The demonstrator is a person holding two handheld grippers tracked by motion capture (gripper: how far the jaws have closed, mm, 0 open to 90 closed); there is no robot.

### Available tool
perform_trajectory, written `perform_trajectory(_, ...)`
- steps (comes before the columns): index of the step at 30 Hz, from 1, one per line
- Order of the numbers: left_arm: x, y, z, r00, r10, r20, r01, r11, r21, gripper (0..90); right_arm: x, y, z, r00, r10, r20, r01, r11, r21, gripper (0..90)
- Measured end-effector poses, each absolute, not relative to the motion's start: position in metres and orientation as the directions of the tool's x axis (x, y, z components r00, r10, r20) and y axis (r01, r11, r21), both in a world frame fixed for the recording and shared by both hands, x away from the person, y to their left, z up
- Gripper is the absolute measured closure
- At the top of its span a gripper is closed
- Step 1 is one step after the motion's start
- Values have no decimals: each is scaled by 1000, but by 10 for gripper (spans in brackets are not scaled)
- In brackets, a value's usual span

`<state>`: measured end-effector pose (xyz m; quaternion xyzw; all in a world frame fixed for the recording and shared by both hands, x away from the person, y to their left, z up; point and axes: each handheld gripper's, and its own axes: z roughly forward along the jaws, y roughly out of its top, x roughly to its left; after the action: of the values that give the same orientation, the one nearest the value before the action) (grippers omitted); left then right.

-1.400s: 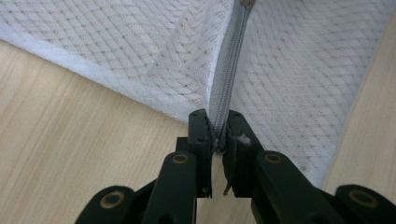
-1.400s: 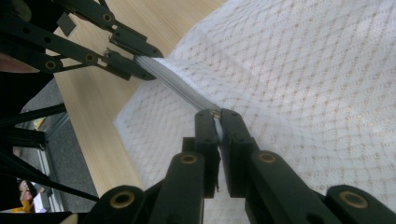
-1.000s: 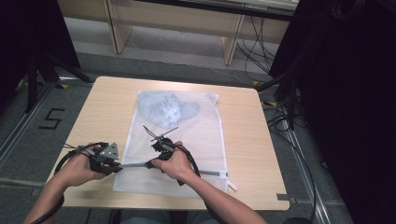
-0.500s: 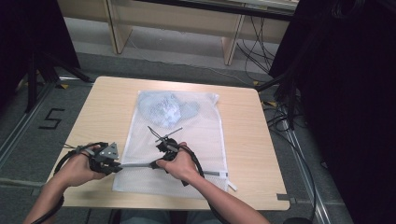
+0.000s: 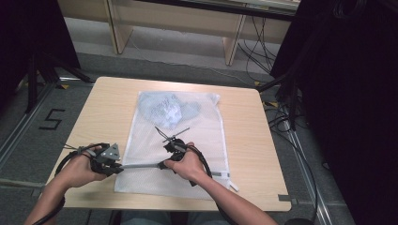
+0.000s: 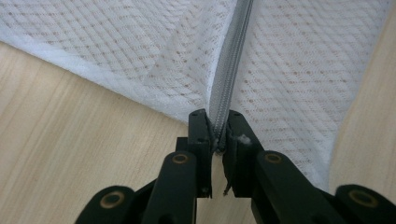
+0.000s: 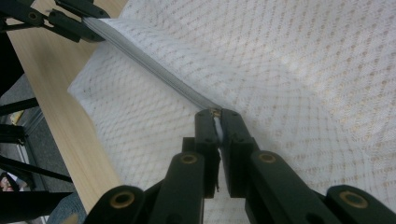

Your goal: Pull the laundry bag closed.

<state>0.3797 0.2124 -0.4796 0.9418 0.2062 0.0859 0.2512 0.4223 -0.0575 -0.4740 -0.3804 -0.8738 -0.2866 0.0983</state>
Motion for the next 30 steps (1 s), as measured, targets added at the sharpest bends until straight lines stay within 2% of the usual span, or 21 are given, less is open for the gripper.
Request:
perform_trajectory(2, 381, 212, -479, 905, 419, 70, 331, -799, 502, 819, 423, -59, -475, -696, 606, 385, 716, 546, 436, 871)
perform_trajectory(3, 380, 212, -479, 903, 425, 67, 336, -794, 507, 819, 420, -59, -472, -663, 643, 383, 748, 542, 384, 871)
perform_trajectory(4, 380, 212, -479, 901, 429, 67, 339, -791, 509, 818, 420, -59, -472, -661, 641, 390, 749, 539, 386, 871)
perform_trajectory(6, 381, 214, -477, 905, 416, 85, 326, -809, 489, 819, 424, -61, -475, -715, 593, 370, 696, 559, 450, 871)
perform_trajectory(7, 380, 214, -477, 903, 423, 77, 336, -806, 487, 819, 422, -61, -473, -670, 642, 372, 740, 541, 399, 871)
perform_trajectory(8, 381, 215, -476, 906, 414, 89, 323, -812, 486, 819, 424, -64, -475, -703, 610, 367, 710, 563, 424, 871)
perform_trajectory(14, 381, 214, -476, 906, 414, 85, 325, -811, 488, 819, 423, -65, -476, -691, 613, 383, 720, 542, 433, 871)
perform_trajectory(18, 381, 214, -476, 905, 417, 81, 330, -810, 486, 819, 423, -67, -475, -673, 625, 396, 739, 539, 406, 871)
perform_trajectory(23, 381, 214, -476, 905, 418, 80, 331, -809, 485, 819, 424, -70, -476, -699, 615, 364, 712, 557, 427, 871)
perform_trajectory(24, 381, 214, -476, 904, 420, 76, 335, -808, 484, 819, 423, -69, -475, -682, 616, 395, 730, 538, 422, 871)
perform_trajectory(26, 381, 213, -476, 905, 417, 82, 331, -811, 482, 819, 422, -70, -475, -679, 636, 367, 731, 535, 423, 871)
perform_trajectory(27, 381, 213, -476, 904, 420, 75, 337, -810, 480, 818, 423, -71, -476, -681, 619, 392, 731, 539, 418, 871)
perform_trajectory(28, 381, 213, -476, 904, 420, 77, 336, -811, 479, 819, 422, -71, -474, -649, 653, 391, 760, 530, 376, 871)
perform_trajectory(29, 381, 213, -476, 904, 420, 79, 336, -812, 477, 818, 422, -73, -474, -659, 655, 371, 751, 540, 380, 871)
perform_trajectory(30, 381, 212, -476, 904, 420, 78, 336, -812, 478, 819, 423, -74, -477, -692, 624, 363, 719, 547, 429, 871)
